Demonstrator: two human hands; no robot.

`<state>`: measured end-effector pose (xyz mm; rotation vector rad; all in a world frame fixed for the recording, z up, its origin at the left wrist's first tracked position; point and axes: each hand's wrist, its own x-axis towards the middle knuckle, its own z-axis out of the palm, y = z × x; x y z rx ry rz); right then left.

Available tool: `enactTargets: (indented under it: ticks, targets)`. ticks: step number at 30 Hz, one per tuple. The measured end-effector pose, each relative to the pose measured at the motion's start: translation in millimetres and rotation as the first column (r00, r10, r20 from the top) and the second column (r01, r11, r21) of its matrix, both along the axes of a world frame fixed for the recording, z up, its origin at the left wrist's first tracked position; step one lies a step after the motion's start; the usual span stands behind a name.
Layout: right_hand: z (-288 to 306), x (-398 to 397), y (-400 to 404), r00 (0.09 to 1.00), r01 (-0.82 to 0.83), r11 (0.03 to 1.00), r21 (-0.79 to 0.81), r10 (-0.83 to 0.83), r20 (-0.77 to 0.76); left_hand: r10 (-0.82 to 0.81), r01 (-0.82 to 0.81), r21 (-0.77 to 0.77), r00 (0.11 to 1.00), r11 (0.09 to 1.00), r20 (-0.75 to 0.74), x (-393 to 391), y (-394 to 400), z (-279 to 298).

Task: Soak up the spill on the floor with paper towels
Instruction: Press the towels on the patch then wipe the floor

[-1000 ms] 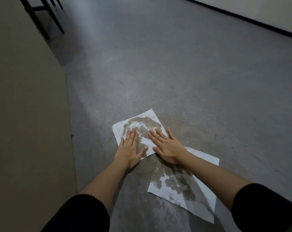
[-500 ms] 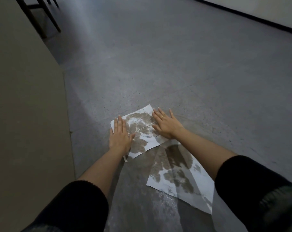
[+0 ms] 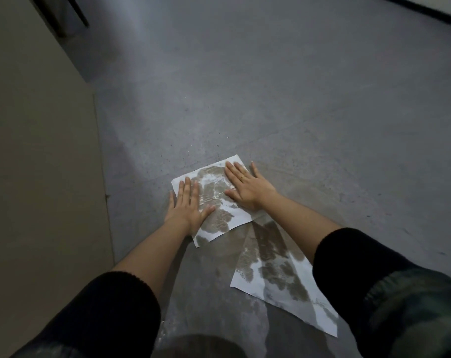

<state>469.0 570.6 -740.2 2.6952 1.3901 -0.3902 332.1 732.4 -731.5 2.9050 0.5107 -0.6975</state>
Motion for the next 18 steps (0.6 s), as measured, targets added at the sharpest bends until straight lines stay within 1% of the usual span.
enactTargets:
  ticks: [7,14,18]
  targets:
    - [-4,-1,-4,1.0,0.022,0.996,0.089,-0.02,-0.023,0.019,-0.018,0.006,0.999,1.0,-0.05,3,-2,6]
    - [-4,-1,-5,0.999,0.026,0.995,0.096,-0.024,-0.023,0.039,-0.039,0.009,0.995,0.999,-0.097,7,-6,12]
    - [-5,-1,-5,0.999,0.035,0.994,0.104,-0.033,-0.024,0.053,-0.054,-0.008,0.995,0.998,-0.09,5,-6,12]
